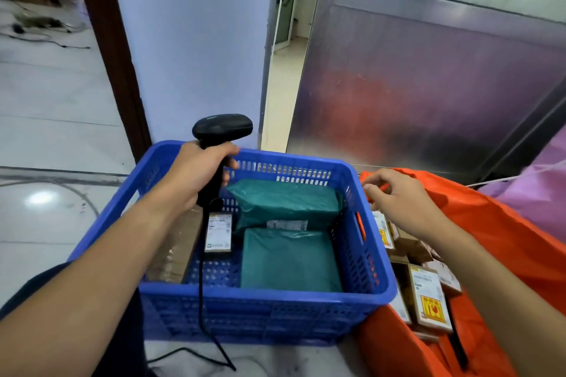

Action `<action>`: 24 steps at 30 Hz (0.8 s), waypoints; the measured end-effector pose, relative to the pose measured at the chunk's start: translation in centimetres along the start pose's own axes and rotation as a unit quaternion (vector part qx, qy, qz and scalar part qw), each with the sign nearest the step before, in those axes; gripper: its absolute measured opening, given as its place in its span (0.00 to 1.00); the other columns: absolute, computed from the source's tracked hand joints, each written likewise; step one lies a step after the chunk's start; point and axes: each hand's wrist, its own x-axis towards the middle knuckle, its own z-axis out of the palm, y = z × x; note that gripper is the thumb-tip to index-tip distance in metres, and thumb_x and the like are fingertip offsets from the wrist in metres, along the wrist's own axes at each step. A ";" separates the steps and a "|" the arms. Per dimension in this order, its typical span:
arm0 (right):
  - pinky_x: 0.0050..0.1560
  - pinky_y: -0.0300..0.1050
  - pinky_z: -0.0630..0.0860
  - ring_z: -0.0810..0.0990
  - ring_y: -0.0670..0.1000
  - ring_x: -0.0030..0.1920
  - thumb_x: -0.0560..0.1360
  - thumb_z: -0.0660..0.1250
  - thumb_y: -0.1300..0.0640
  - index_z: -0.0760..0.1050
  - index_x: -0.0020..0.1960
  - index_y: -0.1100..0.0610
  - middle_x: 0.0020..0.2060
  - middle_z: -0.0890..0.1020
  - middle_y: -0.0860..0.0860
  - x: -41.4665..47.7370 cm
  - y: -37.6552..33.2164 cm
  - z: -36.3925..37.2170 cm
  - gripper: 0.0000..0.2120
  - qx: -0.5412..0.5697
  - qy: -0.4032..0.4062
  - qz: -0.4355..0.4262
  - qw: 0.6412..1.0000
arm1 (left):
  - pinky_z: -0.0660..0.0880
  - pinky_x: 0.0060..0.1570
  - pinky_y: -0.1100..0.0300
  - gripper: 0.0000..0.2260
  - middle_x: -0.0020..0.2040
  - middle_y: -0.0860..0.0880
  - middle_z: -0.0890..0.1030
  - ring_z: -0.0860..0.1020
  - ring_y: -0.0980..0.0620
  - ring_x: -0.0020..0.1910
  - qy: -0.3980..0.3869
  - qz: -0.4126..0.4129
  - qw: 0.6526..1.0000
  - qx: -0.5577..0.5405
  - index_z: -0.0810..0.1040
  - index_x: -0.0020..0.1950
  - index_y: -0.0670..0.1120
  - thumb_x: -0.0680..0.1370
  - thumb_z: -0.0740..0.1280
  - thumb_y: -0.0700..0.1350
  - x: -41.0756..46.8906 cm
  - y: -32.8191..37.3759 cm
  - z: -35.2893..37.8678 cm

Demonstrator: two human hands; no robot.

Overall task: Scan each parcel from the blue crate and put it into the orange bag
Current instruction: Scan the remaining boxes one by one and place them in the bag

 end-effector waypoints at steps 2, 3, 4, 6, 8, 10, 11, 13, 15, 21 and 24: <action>0.47 0.49 0.77 0.84 0.47 0.39 0.80 0.67 0.57 0.80 0.47 0.50 0.43 0.83 0.44 0.8 -0.7 1.1 0.05 -0.006 -0.011 -0.009 1.000 | 0.73 0.29 0.58 0.05 0.33 0.47 0.82 0.73 0.49 0.27 0.007 0.002 1.000 0.005 0.80 0.46 0.41 0.79 0.71 0.42 0.3 0.1 -1.2; 0.48 0.48 0.77 0.84 0.47 0.39 0.80 0.67 0.57 0.80 0.47 0.51 0.43 0.83 0.44 1.2 -0.9 1.6 0.05 -0.007 -0.015 -0.012 1.000 | 0.73 0.29 0.58 0.05 0.32 0.47 0.82 0.73 0.49 0.27 0.007 0.004 1.000 0.011 0.80 0.46 0.41 0.79 0.71 0.42 0.3 0.2 -1.7; 0.48 0.49 0.77 0.84 0.48 0.39 0.80 0.67 0.57 0.80 0.48 0.51 0.43 0.84 0.45 1.6 -1.2 2.1 0.04 -0.009 -0.020 -0.017 1.000 | 0.74 0.29 0.58 0.05 0.32 0.47 0.82 0.73 0.50 0.26 0.007 0.003 1.000 0.020 0.81 0.46 0.41 0.79 0.71 0.42 0.3 0.3 -2.2; 0.49 0.50 0.78 0.84 0.50 0.42 0.81 0.67 0.57 0.80 0.49 0.53 0.44 0.84 0.47 2.5 -1.8 3.5 0.04 -0.014 -0.032 -0.026 0.999 | 0.74 0.30 0.58 0.05 0.32 0.47 0.82 0.73 0.51 0.26 0.009 -0.006 0.999 0.035 0.80 0.46 0.41 0.80 0.70 0.41 0.3 0.5 -3.4; 0.50 0.51 0.78 0.84 0.52 0.42 0.81 0.67 0.57 0.80 0.48 0.53 0.43 0.84 0.47 3.4 -2.7 5.1 0.04 -0.011 -0.041 -0.029 0.999 | 0.74 0.31 0.58 0.05 0.32 0.47 0.82 0.73 0.51 0.26 0.009 -0.016 0.998 0.052 0.81 0.45 0.42 0.80 0.69 0.41 0.5 0.6 -4.8; 0.52 0.51 0.78 0.85 0.52 0.42 0.80 0.67 0.57 0.80 0.48 0.53 0.43 0.84 0.47 4.2 -3.7 7.0 0.04 -0.002 -0.051 -0.028 0.998 | 0.75 0.31 0.58 0.06 0.33 0.47 0.82 0.74 0.51 0.26 0.014 -0.022 0.997 0.066 0.81 0.45 0.42 0.80 0.69 0.42 0.9 0.7 -5.9; 0.53 0.51 0.78 0.85 0.53 0.43 0.80 0.67 0.56 0.80 0.48 0.52 0.43 0.84 0.47 4.6 -4.2 7.8 0.04 0.001 -0.054 -0.030 0.998 | 0.75 0.31 0.58 0.06 0.33 0.47 0.82 0.74 0.51 0.26 0.019 -0.024 0.997 0.069 0.81 0.45 0.42 0.80 0.69 0.42 1.2 0.7 -6.4; 0.54 0.51 0.78 0.85 0.52 0.43 0.79 0.67 0.56 0.80 0.48 0.52 0.43 0.84 0.47 5.4 -5.2 9.9 0.04 0.006 -0.069 -0.034 0.997 | 0.75 0.30 0.59 0.06 0.34 0.47 0.83 0.74 0.51 0.26 0.030 -0.032 0.996 0.073 0.81 0.45 0.42 0.80 0.70 0.43 2.0 0.8 -7.4; 0.56 0.51 0.78 0.84 0.52 0.44 0.79 0.67 0.55 0.80 0.48 0.51 0.45 0.84 0.47 6.0 -6.3 12.0 0.04 -0.001 -0.108 -0.036 0.994 | 0.75 0.31 0.59 0.06 0.34 0.46 0.83 0.74 0.51 0.26 0.037 -0.039 0.996 0.078 0.81 0.45 0.42 0.79 0.70 0.43 2.8 0.7 -8.2; 0.59 0.52 0.77 0.81 0.56 0.55 0.80 0.67 0.49 0.78 0.56 0.54 0.54 0.84 0.52 7.9 -8.0 19.1 0.10 -0.095 -0.234 -0.038 0.967 | 0.76 0.31 0.59 0.07 0.32 0.48 0.82 0.74 0.52 0.26 0.006 -0.066 0.990 0.124 0.80 0.45 0.42 0.80 0.71 0.45 4.8 0.3 -9.1; 0.58 0.52 0.77 0.80 0.59 0.57 0.80 0.66 0.48 0.78 0.56 0.56 0.56 0.84 0.56 8.7 -9.0 22.6 0.12 -0.118 -0.271 -0.034 0.955 | 0.79 0.32 0.58 0.08 0.35 0.46 0.83 0.76 0.51 0.27 -0.029 -0.084 0.987 0.137 0.81 0.46 0.43 0.80 0.71 0.47 5.8 0.5 -9.6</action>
